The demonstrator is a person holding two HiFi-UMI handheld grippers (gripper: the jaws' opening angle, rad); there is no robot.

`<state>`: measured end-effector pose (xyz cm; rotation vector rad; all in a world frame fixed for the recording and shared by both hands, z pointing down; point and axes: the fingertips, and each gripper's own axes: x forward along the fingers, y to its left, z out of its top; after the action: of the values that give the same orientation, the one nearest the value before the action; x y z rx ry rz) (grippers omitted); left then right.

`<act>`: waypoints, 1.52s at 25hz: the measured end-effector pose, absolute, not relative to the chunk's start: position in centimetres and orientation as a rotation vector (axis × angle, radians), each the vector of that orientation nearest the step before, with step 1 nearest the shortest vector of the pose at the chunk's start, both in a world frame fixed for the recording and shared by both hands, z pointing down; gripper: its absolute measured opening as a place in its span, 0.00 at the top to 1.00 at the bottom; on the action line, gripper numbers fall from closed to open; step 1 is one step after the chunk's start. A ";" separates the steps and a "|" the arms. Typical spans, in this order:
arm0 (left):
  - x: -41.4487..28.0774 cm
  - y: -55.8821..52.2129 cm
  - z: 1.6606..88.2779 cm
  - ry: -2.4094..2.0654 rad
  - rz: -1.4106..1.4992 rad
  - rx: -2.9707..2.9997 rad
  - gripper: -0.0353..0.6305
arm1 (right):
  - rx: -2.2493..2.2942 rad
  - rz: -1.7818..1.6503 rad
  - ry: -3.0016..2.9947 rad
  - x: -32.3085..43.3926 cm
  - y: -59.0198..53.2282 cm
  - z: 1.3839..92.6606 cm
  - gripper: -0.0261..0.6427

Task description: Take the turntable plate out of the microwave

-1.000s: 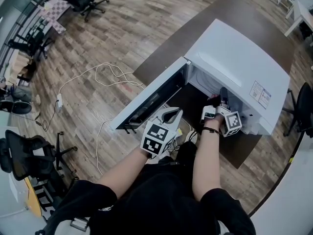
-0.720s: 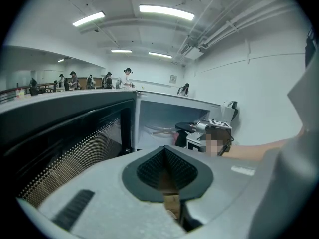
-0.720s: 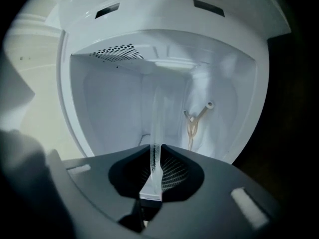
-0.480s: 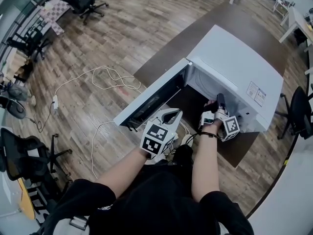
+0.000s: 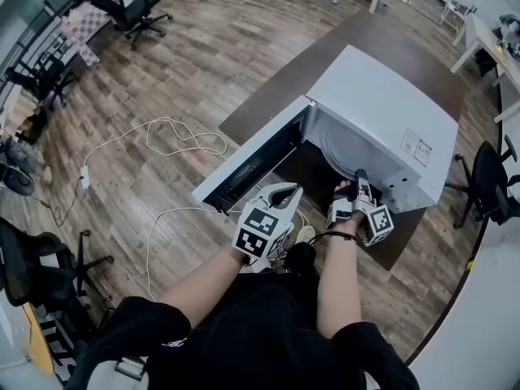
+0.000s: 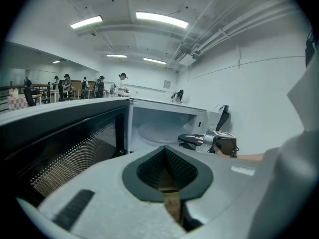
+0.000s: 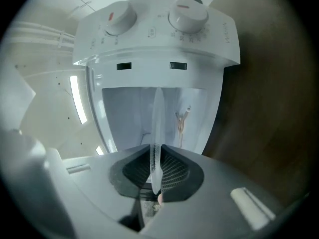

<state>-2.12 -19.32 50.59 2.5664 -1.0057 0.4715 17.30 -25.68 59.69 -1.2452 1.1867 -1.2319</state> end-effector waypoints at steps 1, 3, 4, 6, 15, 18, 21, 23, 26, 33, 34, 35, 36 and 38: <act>-2.1 -19.1 50.5 -1.002 0.470 2.570 0.93 | -1.245 -1.235 1.190 17.2 -25.3 59.7 0.90; -2.1 -18.7 50.5 -0.995 0.467 2.577 0.93 | -1.235 -1.247 1.193 16.6 -24.4 59.5 0.90; -2.1 -18.5 50.5 -0.992 0.465 2.580 0.93 | -1.226 -1.254 1.195 16.2 -24.0 59.3 0.90; -2.1 -18.0 50.5 -0.986 0.460 2.584 0.93 | -1.209 -1.263 1.206 15.5 -23.1 58.9 0.90; -2.2 -17.2 50.2 -0.982 0.445 2.593 0.93 | -1.149 -1.295 1.271 14.5 -20.2 58.2 0.90; -2.4 -17.2 49.9 -0.994 0.433 2.595 0.93 | -1.135 -1.314 1.292 14.3 -19.4 58.0 0.90; -2.6 -17.1 49.8 -1.002 0.433 2.600 0.93 | -1.120 -1.321 1.312 13.8 -18.6 57.8 0.90; -2.8 -16.9 49.7 -1.004 0.433 2.604 0.93 | -1.110 -1.328 1.336 13.4 -18.1 57.5 0.90; -2.9 -16.9 49.5 -1.014 0.427 2.606 0.93 | -1.095 -1.336 1.377 12.9 -17.2 57.1 0.90; -2.6 -17.1 49.3 -1.022 0.426 2.613 0.93 | -1.087 -1.352 1.386 12.6 -16.1 57.3 0.90; -2.5 -17.1 49.3 -1.022 0.426 2.615 0.93 | -1.087 -1.352 1.386 12.6 -16.0 57.3 0.90; -2.5 -17.1 49.3 -1.021 0.426 2.616 0.93 | -1.087 -1.351 1.387 12.6 -16.0 57.2 0.90; -2.5 -17.1 49.2 -1.021 0.427 2.617 0.93 | -1.087 -1.349 1.390 12.6 -15.9 57.1 0.90; -2.4 -17.1 49.2 -1.020 0.428 2.618 0.93 | -1.088 -1.344 1.401 12.7 -15.9 56.9 0.90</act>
<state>-2.41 -17.09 49.24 2.6179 -1.0199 0.4283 12.75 -15.91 56.94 -1.0884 1.4013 -1.3440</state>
